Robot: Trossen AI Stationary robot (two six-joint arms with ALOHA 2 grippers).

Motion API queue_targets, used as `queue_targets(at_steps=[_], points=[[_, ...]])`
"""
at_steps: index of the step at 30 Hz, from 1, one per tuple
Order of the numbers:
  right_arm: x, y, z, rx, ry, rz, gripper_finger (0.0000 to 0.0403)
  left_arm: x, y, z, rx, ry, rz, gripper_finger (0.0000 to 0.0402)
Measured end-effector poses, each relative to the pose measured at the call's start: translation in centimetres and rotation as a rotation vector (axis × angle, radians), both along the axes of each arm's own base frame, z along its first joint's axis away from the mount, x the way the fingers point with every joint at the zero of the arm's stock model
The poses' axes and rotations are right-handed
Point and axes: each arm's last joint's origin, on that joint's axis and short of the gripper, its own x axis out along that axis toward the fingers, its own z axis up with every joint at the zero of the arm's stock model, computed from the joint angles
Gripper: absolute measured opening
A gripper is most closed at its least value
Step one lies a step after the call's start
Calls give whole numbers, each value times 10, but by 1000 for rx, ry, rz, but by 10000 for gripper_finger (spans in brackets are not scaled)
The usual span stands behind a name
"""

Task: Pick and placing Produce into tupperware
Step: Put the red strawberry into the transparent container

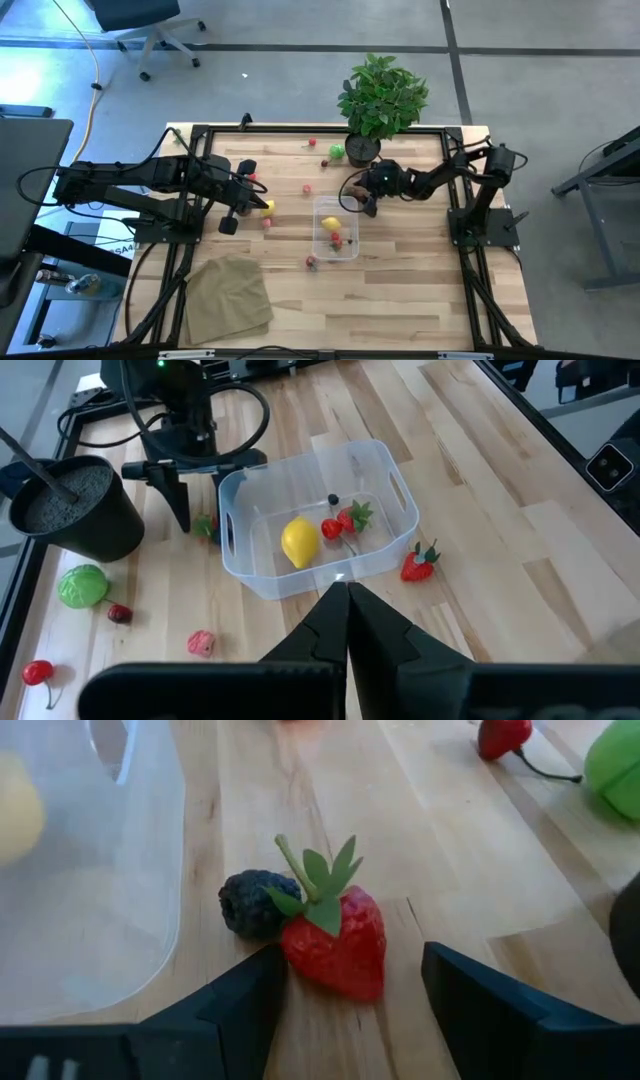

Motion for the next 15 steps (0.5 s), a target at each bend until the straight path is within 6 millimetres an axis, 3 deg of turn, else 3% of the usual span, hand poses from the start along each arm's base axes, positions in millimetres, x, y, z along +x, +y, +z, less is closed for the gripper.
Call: queue_targets(at_steps=[15], points=[[7,-1,3,-5,27,87,227,0,0,0,0,0,0,1]])
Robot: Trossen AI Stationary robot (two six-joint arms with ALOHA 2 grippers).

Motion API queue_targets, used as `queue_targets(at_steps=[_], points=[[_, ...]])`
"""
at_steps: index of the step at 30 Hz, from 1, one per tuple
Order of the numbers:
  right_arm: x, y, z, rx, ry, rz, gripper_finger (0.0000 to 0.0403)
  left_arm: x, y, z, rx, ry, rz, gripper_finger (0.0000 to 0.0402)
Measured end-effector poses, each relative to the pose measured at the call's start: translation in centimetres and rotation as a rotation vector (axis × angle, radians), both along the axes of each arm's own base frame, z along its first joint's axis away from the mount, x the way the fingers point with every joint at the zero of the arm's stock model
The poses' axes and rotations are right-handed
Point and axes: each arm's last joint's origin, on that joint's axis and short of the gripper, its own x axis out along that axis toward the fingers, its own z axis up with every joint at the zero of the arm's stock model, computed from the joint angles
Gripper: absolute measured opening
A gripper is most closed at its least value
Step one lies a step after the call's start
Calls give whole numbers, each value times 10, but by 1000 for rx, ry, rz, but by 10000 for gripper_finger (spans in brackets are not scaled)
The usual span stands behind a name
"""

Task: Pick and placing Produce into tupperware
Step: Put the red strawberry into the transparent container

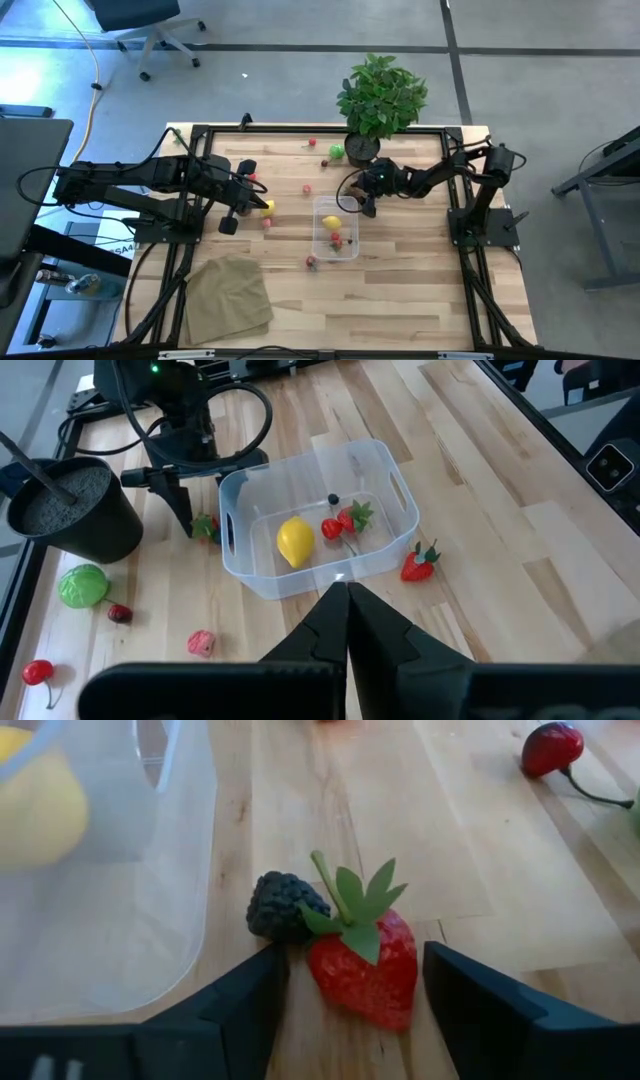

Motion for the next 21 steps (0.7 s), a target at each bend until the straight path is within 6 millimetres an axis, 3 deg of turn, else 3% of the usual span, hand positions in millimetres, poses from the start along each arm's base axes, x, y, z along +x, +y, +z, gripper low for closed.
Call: queue_targets(at_steps=[14,21], points=[[-1,1,-1,31,3,-9,146,0,0,0,0,0,0,1],[-1,1,-1,20,10,-37,136,0,0,0,0,0,0,1]])
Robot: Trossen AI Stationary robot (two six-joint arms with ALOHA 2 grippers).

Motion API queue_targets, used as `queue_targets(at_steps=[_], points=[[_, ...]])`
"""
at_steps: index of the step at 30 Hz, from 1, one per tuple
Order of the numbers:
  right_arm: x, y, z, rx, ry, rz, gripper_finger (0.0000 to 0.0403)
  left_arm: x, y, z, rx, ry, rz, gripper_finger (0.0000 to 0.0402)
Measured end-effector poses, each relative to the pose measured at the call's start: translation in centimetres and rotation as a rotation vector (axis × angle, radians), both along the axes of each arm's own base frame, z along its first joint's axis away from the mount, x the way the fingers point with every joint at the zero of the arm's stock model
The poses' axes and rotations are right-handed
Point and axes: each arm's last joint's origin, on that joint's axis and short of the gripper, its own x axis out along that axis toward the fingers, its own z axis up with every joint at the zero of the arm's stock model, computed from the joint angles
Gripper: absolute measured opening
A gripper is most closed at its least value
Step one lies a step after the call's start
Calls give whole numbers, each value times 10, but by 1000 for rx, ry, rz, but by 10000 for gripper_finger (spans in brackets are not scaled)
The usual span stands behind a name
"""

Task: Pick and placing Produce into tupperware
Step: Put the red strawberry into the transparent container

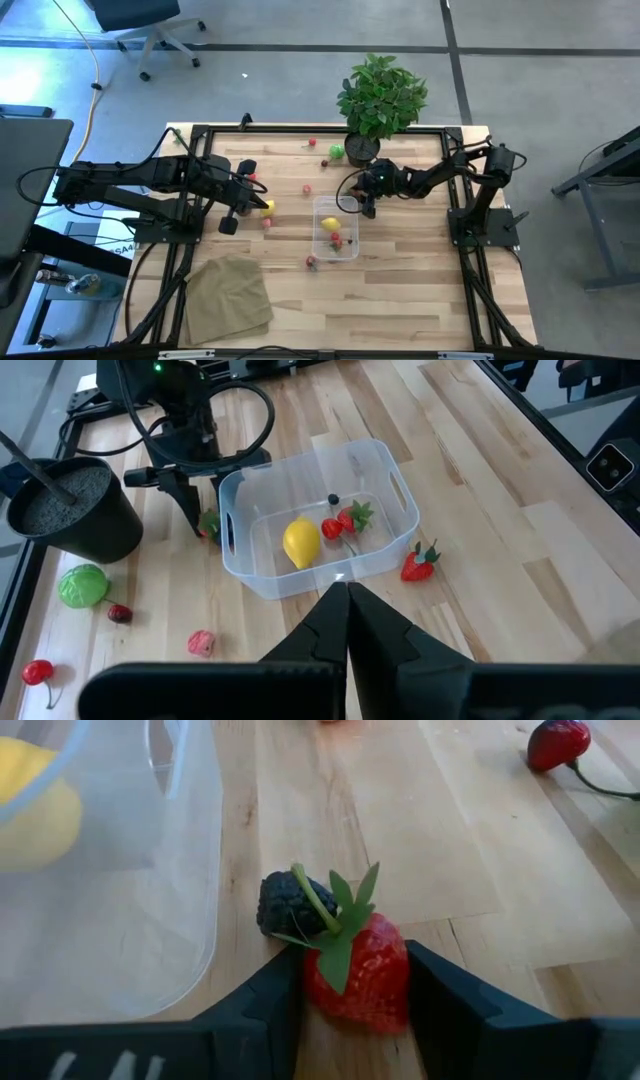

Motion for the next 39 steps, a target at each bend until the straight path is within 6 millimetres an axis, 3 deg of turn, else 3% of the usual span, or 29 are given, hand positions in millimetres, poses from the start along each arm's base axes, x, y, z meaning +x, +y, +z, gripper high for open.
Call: queue_targets(at_steps=[10,21,28,34,39], points=[[0,0,3,22,-4,-63,136,0,0,0,0,0,0,1],[-15,-1,31,-90,72,-220,135,0,0,0,0,0,0,1],[-27,2,64,-127,33,-258,135,0,0,0,0,0,0,1],[-41,9,109,-104,-145,-293,135,0,0,0,0,0,0,1],[-55,25,144,24,-346,-261,135,0,0,0,0,0,0,1]])
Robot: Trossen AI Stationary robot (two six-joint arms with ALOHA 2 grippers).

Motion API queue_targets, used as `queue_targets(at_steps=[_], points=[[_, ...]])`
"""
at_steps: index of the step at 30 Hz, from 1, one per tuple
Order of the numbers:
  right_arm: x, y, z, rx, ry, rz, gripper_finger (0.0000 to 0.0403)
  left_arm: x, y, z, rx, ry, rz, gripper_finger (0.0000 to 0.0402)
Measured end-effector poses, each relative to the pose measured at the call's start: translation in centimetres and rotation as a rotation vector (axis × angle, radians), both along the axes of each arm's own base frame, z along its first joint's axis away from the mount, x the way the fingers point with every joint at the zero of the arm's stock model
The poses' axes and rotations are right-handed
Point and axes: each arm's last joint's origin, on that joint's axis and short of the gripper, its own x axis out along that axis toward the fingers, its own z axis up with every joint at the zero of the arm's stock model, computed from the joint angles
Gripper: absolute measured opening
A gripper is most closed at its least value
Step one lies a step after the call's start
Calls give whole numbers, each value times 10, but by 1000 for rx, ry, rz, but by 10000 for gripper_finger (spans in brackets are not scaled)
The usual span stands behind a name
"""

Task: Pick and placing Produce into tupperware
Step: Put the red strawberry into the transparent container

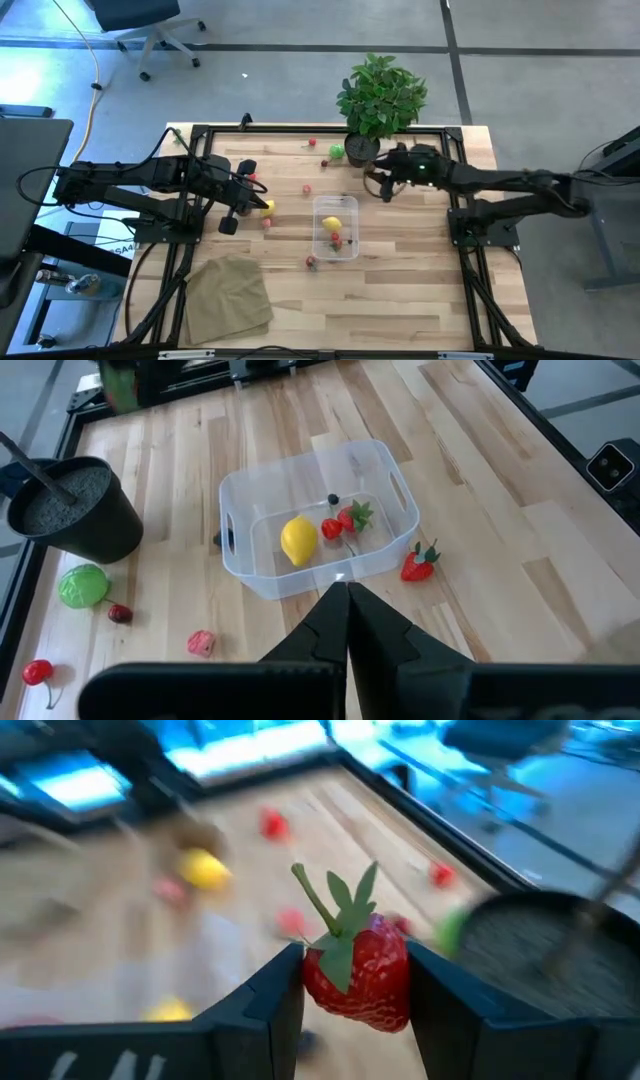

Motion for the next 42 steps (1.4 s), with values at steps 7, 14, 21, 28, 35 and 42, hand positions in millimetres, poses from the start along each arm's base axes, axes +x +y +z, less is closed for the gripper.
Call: queue_targets(at_steps=[7,14,21,28,35,42], points=[[-9,31,27,56,-164,182,135,0,0,0,0,0,0,1],[7,53,30,91,-92,280,135,0,0,0,0,0,0,1],[52,61,35,69,175,294,135,0,0,0,0,0,0,1],[104,59,12,103,399,296,135,0,0,0,0,0,0,1],[154,57,-11,160,488,270,135,0,0,0,0,0,0,1],[178,56,-33,254,548,203,135,0,0,0,0,0,0,1]])
